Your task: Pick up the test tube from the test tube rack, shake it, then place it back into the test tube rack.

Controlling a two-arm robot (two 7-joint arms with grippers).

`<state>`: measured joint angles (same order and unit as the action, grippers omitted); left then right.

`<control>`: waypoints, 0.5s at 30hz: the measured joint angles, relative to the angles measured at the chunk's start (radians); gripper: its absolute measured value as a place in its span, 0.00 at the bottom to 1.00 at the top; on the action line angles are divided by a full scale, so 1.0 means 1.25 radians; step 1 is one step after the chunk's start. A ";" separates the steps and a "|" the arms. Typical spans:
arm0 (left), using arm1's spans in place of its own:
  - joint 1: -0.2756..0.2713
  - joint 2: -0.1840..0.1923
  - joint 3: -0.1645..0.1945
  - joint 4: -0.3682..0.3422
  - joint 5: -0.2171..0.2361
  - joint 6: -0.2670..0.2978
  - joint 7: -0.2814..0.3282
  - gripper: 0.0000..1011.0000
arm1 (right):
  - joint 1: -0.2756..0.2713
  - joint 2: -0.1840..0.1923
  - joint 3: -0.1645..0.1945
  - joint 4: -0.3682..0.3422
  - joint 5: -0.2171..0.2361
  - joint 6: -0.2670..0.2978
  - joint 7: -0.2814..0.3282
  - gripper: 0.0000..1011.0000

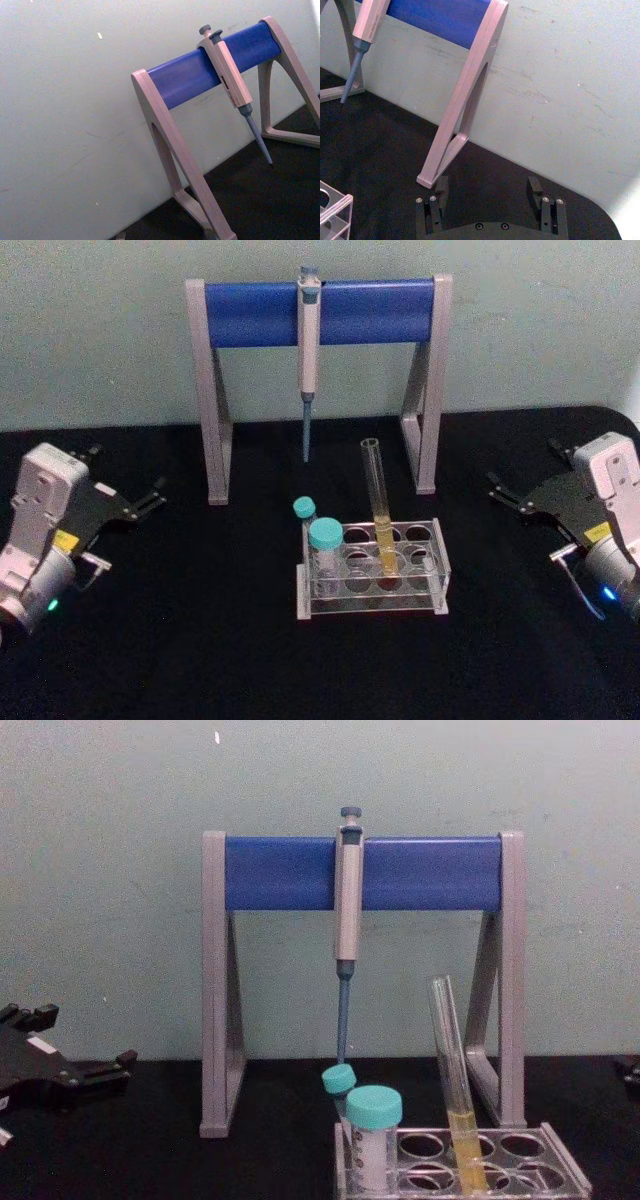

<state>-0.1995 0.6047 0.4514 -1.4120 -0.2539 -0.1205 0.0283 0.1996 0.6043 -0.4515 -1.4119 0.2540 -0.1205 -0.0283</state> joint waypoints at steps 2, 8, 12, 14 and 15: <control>0.000 0.000 0.000 0.000 0.000 0.000 0.000 0.99 | 0.000 0.000 0.000 0.000 0.000 0.000 0.000 0.99; 0.000 0.000 0.000 0.000 0.000 0.000 0.000 0.99 | 0.000 0.000 0.000 0.000 0.000 0.000 0.000 0.99; 0.000 0.000 0.000 0.000 0.000 0.000 0.000 0.99 | 0.000 0.000 0.000 0.000 0.000 0.000 0.000 0.99; 0.000 0.000 0.000 0.000 0.000 0.000 0.000 0.99 | 0.000 0.000 0.000 0.000 0.000 0.000 0.000 0.99; 0.000 0.000 0.000 0.000 0.000 0.000 0.000 0.99 | 0.000 0.000 0.000 0.000 0.000 0.000 0.000 0.99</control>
<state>-0.1996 0.6046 0.4514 -1.4119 -0.2539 -0.1206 0.0283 0.1996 0.6047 -0.4514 -1.4119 0.2539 -0.1207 -0.0283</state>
